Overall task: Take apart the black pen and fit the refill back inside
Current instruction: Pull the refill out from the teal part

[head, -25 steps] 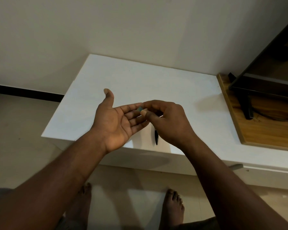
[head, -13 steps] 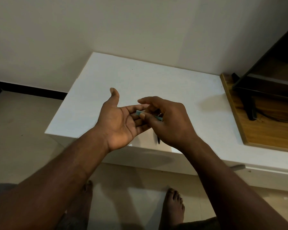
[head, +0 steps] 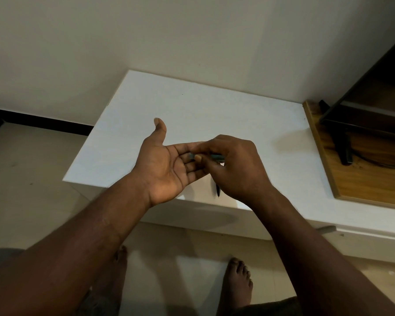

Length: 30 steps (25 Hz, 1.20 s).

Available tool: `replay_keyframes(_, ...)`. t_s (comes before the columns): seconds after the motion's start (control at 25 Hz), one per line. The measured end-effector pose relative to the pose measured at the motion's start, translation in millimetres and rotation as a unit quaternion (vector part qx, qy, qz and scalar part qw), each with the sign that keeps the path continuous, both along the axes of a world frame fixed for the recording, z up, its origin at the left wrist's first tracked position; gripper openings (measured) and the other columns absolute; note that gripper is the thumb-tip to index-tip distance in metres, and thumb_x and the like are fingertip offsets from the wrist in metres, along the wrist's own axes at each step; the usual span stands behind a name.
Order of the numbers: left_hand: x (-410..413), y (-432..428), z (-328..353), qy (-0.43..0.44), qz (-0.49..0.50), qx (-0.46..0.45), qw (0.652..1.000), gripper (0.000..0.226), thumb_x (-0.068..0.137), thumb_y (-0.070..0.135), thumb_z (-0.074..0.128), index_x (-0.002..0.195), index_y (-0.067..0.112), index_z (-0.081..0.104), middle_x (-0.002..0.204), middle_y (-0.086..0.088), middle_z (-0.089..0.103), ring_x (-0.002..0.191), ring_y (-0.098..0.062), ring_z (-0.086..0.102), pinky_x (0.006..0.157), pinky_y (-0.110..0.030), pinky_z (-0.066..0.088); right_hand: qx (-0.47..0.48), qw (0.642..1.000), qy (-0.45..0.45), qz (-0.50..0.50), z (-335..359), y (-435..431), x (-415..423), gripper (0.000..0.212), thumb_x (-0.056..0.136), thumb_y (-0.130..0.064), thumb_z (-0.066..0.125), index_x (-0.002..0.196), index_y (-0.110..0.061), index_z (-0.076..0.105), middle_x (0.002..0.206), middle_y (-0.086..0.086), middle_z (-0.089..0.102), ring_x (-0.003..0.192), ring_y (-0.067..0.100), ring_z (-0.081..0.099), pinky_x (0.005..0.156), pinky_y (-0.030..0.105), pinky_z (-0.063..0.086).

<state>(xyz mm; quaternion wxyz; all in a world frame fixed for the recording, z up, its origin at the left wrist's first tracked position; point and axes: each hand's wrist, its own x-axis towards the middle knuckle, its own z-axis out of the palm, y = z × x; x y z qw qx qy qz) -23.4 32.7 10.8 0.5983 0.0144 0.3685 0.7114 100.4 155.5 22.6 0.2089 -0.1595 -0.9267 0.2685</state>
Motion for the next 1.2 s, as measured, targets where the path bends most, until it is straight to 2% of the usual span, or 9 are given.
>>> replay_keyframes(0.12,-0.5,0.1,-0.5,0.004,0.002,-0.003,1.000,0.106,0.088,0.084,0.031,0.135,-0.008,0.056,0.130,-0.028,0.066,0.120,-0.040,0.067,0.103,-0.050,0.052,-0.021,1.000,0.000,-0.016,0.0,-0.3,0.4,0.030,0.095,-0.023,0.075,0.125,-0.026,0.074,0.099,-0.011,0.076,0.091,0.001,0.067,0.083,0.014,0.053)
replay_keyframes(0.24,-1.1,-0.1,-1.1,0.006,0.001,0.001,1.000,0.106,0.088,0.083,0.032,0.136,-0.008,0.055,0.131,-0.029,0.066,0.121,-0.040,0.066,0.105,-0.050,0.050,-0.041,0.999,0.001,-0.023,0.0,0.3,0.6,0.027,0.096,-0.023,0.074,0.122,-0.025,0.075,0.098,-0.009,0.078,0.091,0.005,0.070,0.082,0.024,0.057)
replay_keyframes(0.32,-1.7,-0.3,-1.4,0.006,0.001,0.002,1.000,0.106,0.088,0.083,0.031,0.137,-0.008,0.054,0.132,-0.029,0.065,0.122,-0.041,0.065,0.105,-0.050,0.050,-0.058,0.998,0.005,-0.032,1.0,0.8,1.0,0.031,0.096,-0.022,0.073,0.127,-0.027,0.073,0.095,-0.009,0.077,0.091,0.006,0.070,0.083,0.024,0.057)
replay_keyframes(0.44,-2.2,-0.1,-1.6,0.013,-0.005,0.006,1.000,0.108,0.088,0.084,0.029,0.136,-0.009,0.055,0.132,-0.028,0.065,0.123,-0.039,0.065,0.103,-0.048,0.053,-0.035,0.999,-0.009,-0.029,-0.6,2.0,0.1,0.022,0.096,-0.020,0.072,0.117,-0.023,0.080,0.096,-0.006,0.078,0.090,0.008,0.070,0.083,0.029,0.057)
replay_keyframes(0.56,-2.2,0.3,-1.6,0.009,-0.003,0.006,1.000,0.106,0.088,0.084,0.031,0.135,-0.008,0.056,0.132,-0.029,0.065,0.122,-0.040,0.066,0.102,-0.049,0.054,-0.041,0.998,-0.008,-0.036,-0.2,0.7,0.4,0.027,0.097,-0.020,0.072,0.123,-0.025,0.077,0.100,-0.008,0.078,0.092,0.004,0.068,0.085,0.024,0.056)
replay_keyframes(0.64,-2.0,0.4,-2.0,0.009,-0.003,0.008,1.000,0.106,0.088,0.084,0.032,0.135,-0.008,0.057,0.132,-0.028,0.065,0.121,-0.040,0.066,0.102,-0.050,0.053,-0.029,0.999,-0.007,-0.034,0.0,1.3,-0.1,0.022,0.097,-0.020,0.072,0.117,-0.023,0.080,0.100,-0.007,0.079,0.093,0.007,0.070,0.085,0.030,0.057)
replay_keyframes(0.88,-2.6,0.9,-1.5,0.016,0.001,0.004,1.000,0.106,0.088,0.084,0.031,0.136,-0.008,0.056,0.132,-0.027,0.066,0.121,-0.039,0.066,0.103,-0.048,0.054,-0.018,0.999,-0.011,-0.043,-0.2,2.8,-0.2,0.021,0.097,-0.020,0.072,0.116,-0.023,0.080,0.100,-0.005,0.078,0.094,0.011,0.070,0.085,0.035,0.058)
replay_keyframes(1.2,-2.1,0.8,-0.4,0.016,0.005,-0.001,1.000,0.104,0.089,0.083,0.031,0.136,-0.007,0.056,0.132,-0.027,0.066,0.121,-0.039,0.066,0.105,-0.048,0.051,-0.006,0.999,-0.002,-0.043,0.2,2.3,-0.2,0.022,0.096,-0.019,0.073,0.116,-0.023,0.080,0.100,-0.006,0.078,0.092,0.008,0.069,0.083,0.031,0.057)
